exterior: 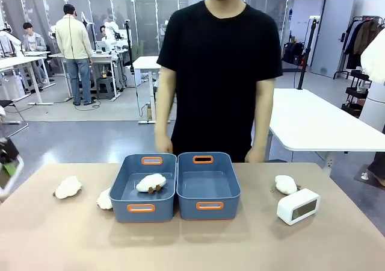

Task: Sort the digital clocks into the basket.
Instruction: Pick up the Digital clock from the table and place it into the empty Plastic storage basket.

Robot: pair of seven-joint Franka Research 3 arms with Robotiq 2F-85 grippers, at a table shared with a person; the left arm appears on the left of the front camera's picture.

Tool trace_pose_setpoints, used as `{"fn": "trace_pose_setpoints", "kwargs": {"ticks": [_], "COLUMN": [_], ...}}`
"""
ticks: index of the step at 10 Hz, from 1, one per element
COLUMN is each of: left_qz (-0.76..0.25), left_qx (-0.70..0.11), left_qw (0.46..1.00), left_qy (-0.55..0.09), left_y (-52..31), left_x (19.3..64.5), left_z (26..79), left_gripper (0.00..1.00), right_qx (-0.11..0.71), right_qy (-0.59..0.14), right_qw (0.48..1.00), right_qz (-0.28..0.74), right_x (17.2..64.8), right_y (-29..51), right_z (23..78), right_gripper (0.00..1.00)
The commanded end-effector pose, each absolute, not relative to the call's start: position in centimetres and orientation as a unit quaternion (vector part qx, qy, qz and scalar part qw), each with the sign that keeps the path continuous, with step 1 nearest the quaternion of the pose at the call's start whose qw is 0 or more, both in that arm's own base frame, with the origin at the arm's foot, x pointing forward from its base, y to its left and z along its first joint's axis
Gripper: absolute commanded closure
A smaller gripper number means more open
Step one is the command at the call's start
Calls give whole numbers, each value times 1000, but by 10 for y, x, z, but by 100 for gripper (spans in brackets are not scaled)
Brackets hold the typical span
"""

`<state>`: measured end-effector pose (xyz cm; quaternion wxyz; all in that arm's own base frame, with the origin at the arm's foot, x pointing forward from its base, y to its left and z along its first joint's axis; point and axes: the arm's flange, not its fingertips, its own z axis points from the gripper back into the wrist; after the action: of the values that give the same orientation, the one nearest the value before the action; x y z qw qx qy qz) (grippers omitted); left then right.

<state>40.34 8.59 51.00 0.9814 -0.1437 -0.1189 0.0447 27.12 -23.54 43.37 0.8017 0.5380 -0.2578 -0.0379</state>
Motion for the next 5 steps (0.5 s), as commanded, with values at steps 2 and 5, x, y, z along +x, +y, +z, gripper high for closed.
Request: {"fn": "trace_pose_setpoints", "kwargs": {"ticks": [2,5], "left_qz": [-121,-101], "left_qx": [-286,-270], "left_qw": [941,943], "left_qy": [-137,-168], "left_y": [91,93], "left_x": [387,383], "left_z": [512,521], "left_gripper": [100,100], "right_qx": [541,541], "right_qy": [-268,-268], "right_qw": [797,797], "right_qz": [-29,-29], "right_x": [271,271], "right_y": [-236,-236], "right_z": [433,433], "right_gripper": [0,0]}}
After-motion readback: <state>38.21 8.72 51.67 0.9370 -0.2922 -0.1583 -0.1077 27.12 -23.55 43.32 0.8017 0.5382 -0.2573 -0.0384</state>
